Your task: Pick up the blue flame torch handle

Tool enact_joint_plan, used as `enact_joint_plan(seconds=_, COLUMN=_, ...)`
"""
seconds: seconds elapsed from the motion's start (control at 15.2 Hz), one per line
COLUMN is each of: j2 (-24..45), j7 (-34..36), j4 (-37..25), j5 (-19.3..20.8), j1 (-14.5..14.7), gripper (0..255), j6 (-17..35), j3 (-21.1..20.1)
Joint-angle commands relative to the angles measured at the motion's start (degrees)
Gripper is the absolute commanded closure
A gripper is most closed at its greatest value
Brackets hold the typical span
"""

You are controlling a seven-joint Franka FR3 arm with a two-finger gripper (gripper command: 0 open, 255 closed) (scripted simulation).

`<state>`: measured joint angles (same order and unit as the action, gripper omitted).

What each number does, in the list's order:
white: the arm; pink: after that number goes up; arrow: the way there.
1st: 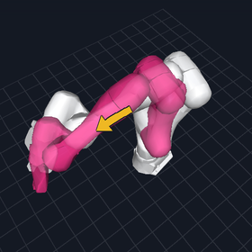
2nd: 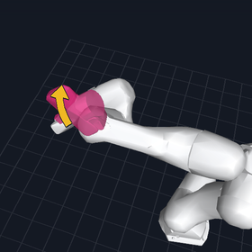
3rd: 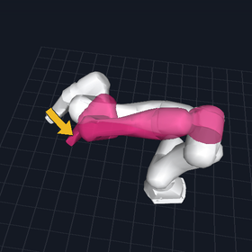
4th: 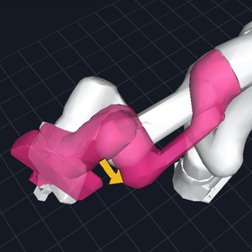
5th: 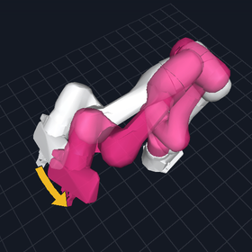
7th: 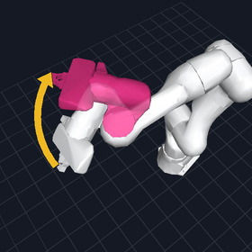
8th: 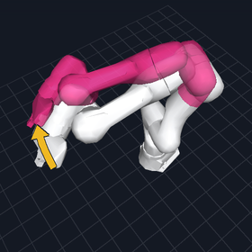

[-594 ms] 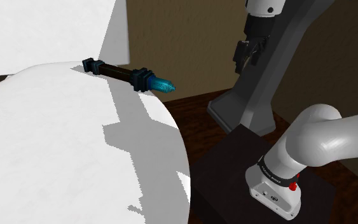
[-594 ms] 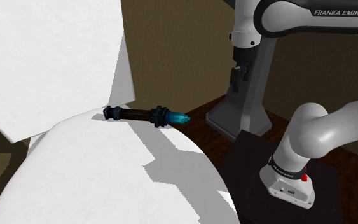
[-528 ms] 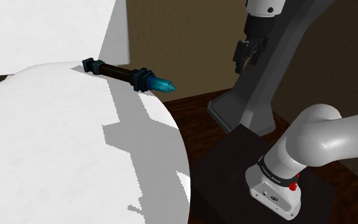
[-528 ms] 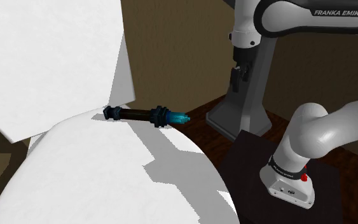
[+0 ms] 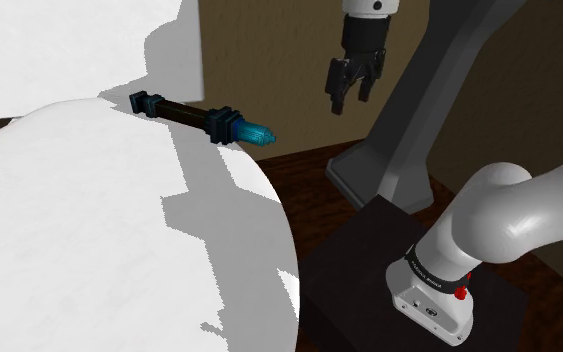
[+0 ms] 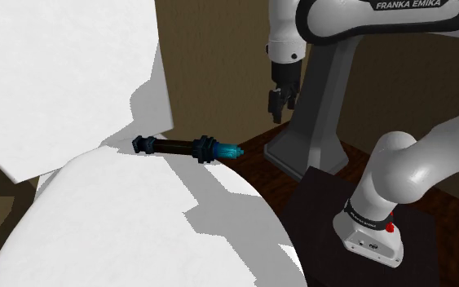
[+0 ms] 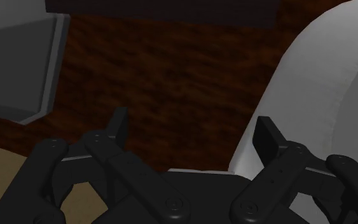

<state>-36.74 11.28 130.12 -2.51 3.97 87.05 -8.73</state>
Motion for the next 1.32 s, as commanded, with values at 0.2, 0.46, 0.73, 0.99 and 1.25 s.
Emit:
enact_joint_plan(seconds=0.2, j2=8.9, j7=3.6, j4=-6.8, j5=-2.9, j1=1.5, gripper=0, j6=1.8, j3=-3.8)
enact_joint_plan(seconds=0.46, j2=16.1, j7=6.5, j4=-13.4, j5=-4.3, j1=2.5, gripper=0, j6=2.4, j3=-6.7)
enact_joint_plan(seconds=0.73, j2=23.8, j7=9.6, j4=-21.0, j5=-4.9, j1=3.6, gripper=0, j6=2.4, j3=-9.5)
enact_joint_plan(seconds=0.99, j2=31.9, j7=13.0, j4=-29.8, j5=-4.4, j1=5.0, gripper=0, j6=1.7, j3=-12.1)
enact_joint_plan(seconds=1.25, j2=40.2, j7=16.3, j4=-39.5, j5=-3.1, j1=7.0, gripper=0, j6=0.3, j3=-14.3)
